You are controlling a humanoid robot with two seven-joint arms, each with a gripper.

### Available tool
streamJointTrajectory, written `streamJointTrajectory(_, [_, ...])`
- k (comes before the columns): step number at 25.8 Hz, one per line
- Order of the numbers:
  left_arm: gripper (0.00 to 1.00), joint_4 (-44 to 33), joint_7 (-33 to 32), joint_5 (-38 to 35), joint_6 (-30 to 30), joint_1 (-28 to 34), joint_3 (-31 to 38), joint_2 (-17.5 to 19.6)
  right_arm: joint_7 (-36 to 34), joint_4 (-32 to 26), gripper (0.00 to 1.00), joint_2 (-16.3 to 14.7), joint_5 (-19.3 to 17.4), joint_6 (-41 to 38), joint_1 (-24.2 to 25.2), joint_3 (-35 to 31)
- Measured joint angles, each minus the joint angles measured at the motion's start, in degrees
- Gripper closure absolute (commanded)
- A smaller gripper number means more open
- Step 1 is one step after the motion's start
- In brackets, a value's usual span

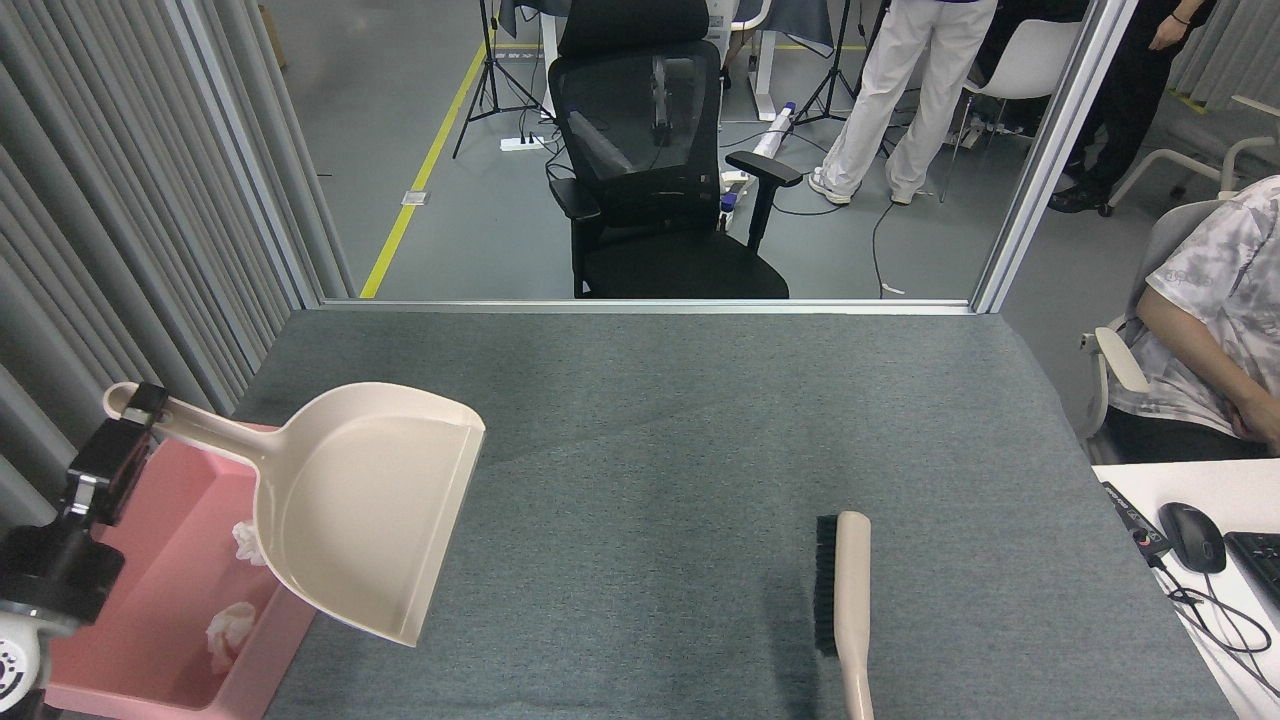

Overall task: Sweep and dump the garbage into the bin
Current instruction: 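Lower the empty dustpan back onto the table with the left gripper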

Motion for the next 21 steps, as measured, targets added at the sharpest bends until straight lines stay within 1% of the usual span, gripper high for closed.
streamJointTrajectory(5, [1.00,0.42,0.17,-3.96,0.32,0.14,-3.91,-6.06,0.78,-0.39,1.00,-1.79,-0.22,-1.59,0.07,-4.34])
streamJointTrajectory(11, [1.00,1.82,0.32,-11.62,2.24,1.41,-8.28,-15.21,1.27,-0.40,1.00,-2.41,-0.36,-4.54,0.07,-8.86])
streamJointTrajectory(16, [1.00,2.21,1.60,-18.28,5.96,3.24,-9.68,-23.22,1.55,-0.05,1.00,-2.36,-0.40,-5.60,0.14,-9.97])
streamJointTrajectory(21, [1.00,3.44,4.02,-28.30,9.33,4.20,-9.58,-28.76,2.57,0.02,1.00,-2.10,-0.41,-6.14,0.16,-10.02])
